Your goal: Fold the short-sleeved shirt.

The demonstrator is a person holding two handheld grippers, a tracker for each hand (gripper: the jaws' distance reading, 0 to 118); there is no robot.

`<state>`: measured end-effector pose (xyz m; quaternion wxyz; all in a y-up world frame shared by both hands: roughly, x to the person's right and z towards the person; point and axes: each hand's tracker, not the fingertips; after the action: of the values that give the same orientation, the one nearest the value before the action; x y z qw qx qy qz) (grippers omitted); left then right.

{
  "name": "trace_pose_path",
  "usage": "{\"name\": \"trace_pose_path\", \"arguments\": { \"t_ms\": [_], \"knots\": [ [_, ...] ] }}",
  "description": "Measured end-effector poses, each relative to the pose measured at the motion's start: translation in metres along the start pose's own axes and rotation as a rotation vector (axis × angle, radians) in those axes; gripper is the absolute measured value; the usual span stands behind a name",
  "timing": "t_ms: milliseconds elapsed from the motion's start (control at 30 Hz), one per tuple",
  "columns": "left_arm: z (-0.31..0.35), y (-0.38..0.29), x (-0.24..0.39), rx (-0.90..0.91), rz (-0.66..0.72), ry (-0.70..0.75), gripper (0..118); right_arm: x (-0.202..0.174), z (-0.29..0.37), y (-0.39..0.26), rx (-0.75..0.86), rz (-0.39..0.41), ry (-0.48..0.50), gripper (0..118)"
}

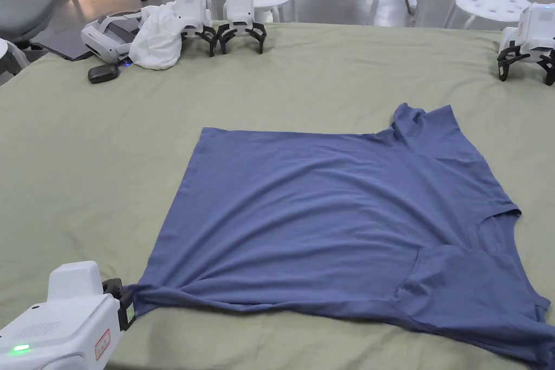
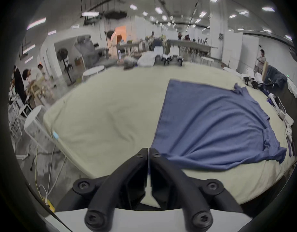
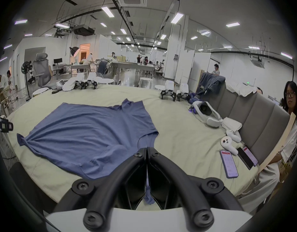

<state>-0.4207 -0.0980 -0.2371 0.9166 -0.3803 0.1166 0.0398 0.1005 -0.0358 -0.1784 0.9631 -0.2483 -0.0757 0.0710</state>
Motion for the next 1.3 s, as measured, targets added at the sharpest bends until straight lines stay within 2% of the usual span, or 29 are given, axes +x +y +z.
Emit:
{"name": "trace_pose_path", "arguments": {
  "t_ms": [33,67,100,133,167,367,400,433,500,533,567,600,633,700,733,767,800,833,867,900,1000,1067,1167,1233,1267,1300],
  "knots": [
    [-0.009,-0.001,-0.003,-0.023,0.004,-0.004,29,0.001,-0.002,-0.001,-0.010,0.008,-0.002,4],
    [-0.018,-0.002,-0.006,-0.038,0.023,0.000,54,0.001,-0.002,-0.003,-0.021,0.013,-0.003,4],
    [-0.025,-0.003,-0.007,-0.048,0.031,0.004,89,0.002,-0.005,-0.004,-0.034,0.015,-0.002,4],
    [-0.030,-0.003,-0.008,-0.061,0.033,0.000,109,0.003,-0.007,-0.004,-0.046,0.015,-0.001,4],
    [-0.037,-0.003,-0.008,-0.059,0.028,0.000,118,0.005,-0.010,-0.005,-0.063,0.014,-0.001,4],
    [-0.067,-0.004,0.003,-0.087,-0.023,0.022,118,0.011,-0.017,-0.012,-0.128,0.010,-0.011,4],
    [-0.069,-0.005,0.004,-0.093,-0.024,0.031,115,0.012,-0.018,-0.013,-0.138,0.013,-0.012,4],
    [-0.073,-0.006,0.004,-0.100,-0.021,0.032,105,0.013,-0.019,-0.014,-0.143,0.015,-0.014,4],
    [-0.078,-0.010,0.005,-0.138,0.007,-0.027,71,0.013,-0.018,-0.016,-0.161,0.021,-0.020,4],
    [-0.075,-0.012,0.007,-0.138,0.042,-0.086,65,0.015,-0.020,-0.017,-0.174,0.024,-0.020,4],
    [-0.071,-0.013,0.011,-0.117,0.024,-0.033,47,0.016,-0.021,-0.017,-0.185,0.024,-0.020,4],
    [-0.068,-0.012,0.016,-0.105,-0.016,-0.027,47,0.016,-0.022,-0.019,-0.194,0.023,-0.024,4],
    [-0.066,-0.010,0.020,-0.102,-0.050,-0.081,39,0.018,-0.024,-0.019,-0.211,0.020,-0.027,4],
    [-0.056,-0.007,0.030,-0.097,-0.034,-0.082,0,0.020,-0.030,-0.020,-0.263,-0.004,-0.023,5],
    [-0.053,-0.007,0.033,-0.106,-0.065,-0.065,0,0.021,-0.035,-0.021,-0.304,-0.015,-0.015,9],
    [-0.048,-0.007,0.034,-0.079,-0.081,-0.066,0,0.022,-0.040,-0.023,-0.335,-0.025,-0.006,22],
    [-0.040,-0.005,0.034,-0.046,-0.066,-0.058,0,0.022,-0.046,-0.026,-0.373,-0.027,0.018,55],
    [-0.034,-0.004,0.033,-0.046,-0.062,-0.061,0,0.023,-0.053,-0.030,-0.395,-0.029,0.027,82],
    [-0.029,-0.003,0.033,-0.038,-0.057,-0.063,0,0.023,-0.062,-0.036,-0.419,-0.040,0.037,102],
    [-0.025,-0.002,0.033,-0.027,-0.051,-0.064,0,0.023,-0.068,-0.039,-0.450,-0.047,0.054,112],
    [-0.016,0.003,0.034,-0.010,-0.058,-0.067,0,0.024,-0.088,-0.052,-0.484,-0.107,0.085,111],
    [-0.015,0.005,0.035,0.005,-0.071,-0.062,0,0.026,-0.099,-0.059,-0.505,-0.112,0.056,111],
    [-0.015,0.006,0.038,0.007,-0.076,-0.056,0,0.026,-0.104,-0.066,-0.519,-0.110,0.033,105],
    [-0.017,0.006,0.037,0.005,-0.078,-0.053,0,0.025,-0.101,-0.069,-0.515,-0.121,0.073,89],
    [-0.018,0.005,0.039,0.001,-0.085,-0.051,0,0.022,-0.098,-0.067,-0.507,-0.118,0.090,74],
    [-0.018,0.004,0.040,0.001,-0.090,-0.049,0,0.019,-0.096,-0.068,-0.492,-0.110,0.107,44]
  ]
}}
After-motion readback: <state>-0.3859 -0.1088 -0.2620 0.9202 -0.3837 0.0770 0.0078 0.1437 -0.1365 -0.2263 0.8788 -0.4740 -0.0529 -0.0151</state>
